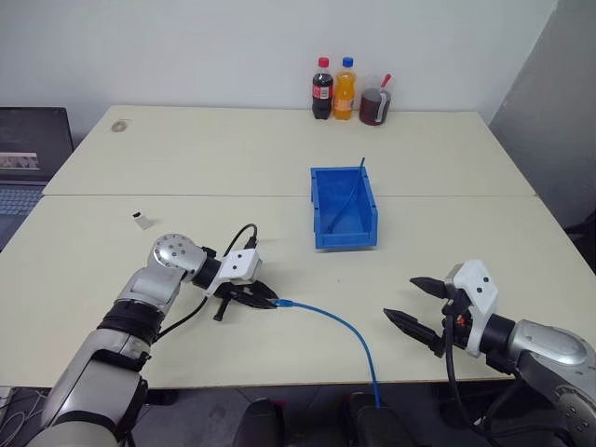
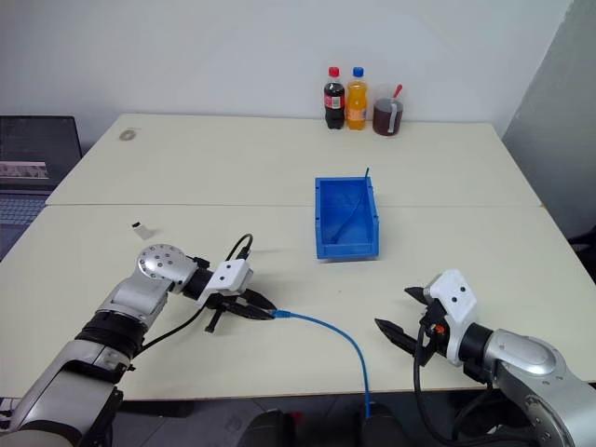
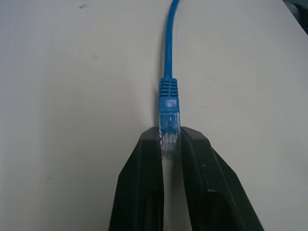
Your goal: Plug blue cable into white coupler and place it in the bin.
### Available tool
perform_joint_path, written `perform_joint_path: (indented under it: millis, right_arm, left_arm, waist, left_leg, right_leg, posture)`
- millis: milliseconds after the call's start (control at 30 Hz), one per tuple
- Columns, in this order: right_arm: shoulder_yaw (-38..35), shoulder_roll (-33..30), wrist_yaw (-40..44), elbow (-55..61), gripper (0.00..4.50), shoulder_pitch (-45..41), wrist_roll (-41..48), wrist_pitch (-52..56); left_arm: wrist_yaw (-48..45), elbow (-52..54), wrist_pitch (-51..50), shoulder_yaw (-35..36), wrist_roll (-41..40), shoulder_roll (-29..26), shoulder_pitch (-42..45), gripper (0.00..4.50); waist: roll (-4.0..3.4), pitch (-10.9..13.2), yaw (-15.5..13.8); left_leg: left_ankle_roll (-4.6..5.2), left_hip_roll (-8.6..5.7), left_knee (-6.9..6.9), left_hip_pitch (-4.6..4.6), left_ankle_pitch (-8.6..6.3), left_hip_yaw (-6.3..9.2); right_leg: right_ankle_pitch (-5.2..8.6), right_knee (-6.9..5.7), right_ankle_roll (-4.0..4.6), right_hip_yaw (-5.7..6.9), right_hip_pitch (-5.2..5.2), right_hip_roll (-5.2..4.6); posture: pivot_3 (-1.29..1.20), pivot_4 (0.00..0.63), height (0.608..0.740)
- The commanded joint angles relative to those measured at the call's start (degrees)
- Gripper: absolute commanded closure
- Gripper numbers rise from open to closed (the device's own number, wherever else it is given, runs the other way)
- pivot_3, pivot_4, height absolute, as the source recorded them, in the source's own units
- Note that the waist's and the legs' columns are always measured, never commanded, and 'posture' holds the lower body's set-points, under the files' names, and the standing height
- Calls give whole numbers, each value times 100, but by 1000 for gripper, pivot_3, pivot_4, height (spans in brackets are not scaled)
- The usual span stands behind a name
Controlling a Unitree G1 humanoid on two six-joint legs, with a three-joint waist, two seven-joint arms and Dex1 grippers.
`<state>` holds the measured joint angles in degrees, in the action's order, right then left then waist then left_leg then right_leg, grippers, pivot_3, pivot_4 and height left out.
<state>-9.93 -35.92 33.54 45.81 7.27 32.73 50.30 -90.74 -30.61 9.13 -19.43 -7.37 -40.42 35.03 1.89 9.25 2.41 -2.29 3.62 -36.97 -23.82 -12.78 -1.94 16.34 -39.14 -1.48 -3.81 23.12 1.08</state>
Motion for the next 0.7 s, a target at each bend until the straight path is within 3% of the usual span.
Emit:
perform_joint_path:
  millis: [33,133,200,267,367,500,700]
  right_arm:
    - [-43,-32,-27,82,0,-128,113,-119]
    - [-148,105,-187,76,0,-433,367,80]
    - [-320,377,-481,158,0,-848,1049,445]
    - [-488,640,-899,187,0,-1232,2132,795]
    - [-521,688,-1636,80,0,-1565,3840,977]
    - [-278,94,-2353,-74,0,-1502,5715,826]
    - [-63,-799,-2517,-155,0,-842,7106,530]
  left_arm:
    - [-176,178,-361,-244,7,-258,-396,4244]
    - [106,576,-1418,27,-242,-162,-429,4244]
    - [394,1581,-3906,314,-1222,-159,-317,4244]
    - [550,2635,-5625,522,-2068,-268,-391,4244]
    - [1197,3485,-6985,992,-2886,-23,-482,4244]
    - [2252,3948,-8750,1986,-4082,792,-308,4244]
    - [3530,4013,-10085,3098,-4819,1878,-242,4244]
  waist:
    - [-8,-6,17]
    - [-14,-13,36]
    - [-15,-12,47]
    - [-2,2,65]
    - [3,6,60]
    - [7,9,22]
    - [15,11,-7]
  left_leg:
    - [0,0,1,0,0,1]
    - [0,0,0,2,0,0]
    - [0,-1,-3,2,0,0]
    - [0,-2,-10,-4,0,10]
    - [0,1,-8,-9,0,22]
    - [0,-7,-4,-15,0,32]
    - [0,-14,-7,-11,0,36]
  right_leg:
    - [0,0,1,0,0,0]
    - [1,-5,1,0,1,1]
    - [1,-11,1,-1,1,0]
    - [2,-29,0,-2,10,-2]
    - [4,-29,4,2,11,-5]
    - [12,-23,-3,-1,7,-14]
    - [11,-20,-4,-1,3,-12]
  posture:
    - [0,150,740]
    - [0,150,740]
    - [0,150,740]
    - [0,150,740]
    - [0,150,740]
    - [0,150,740]
    - [0,150,740]
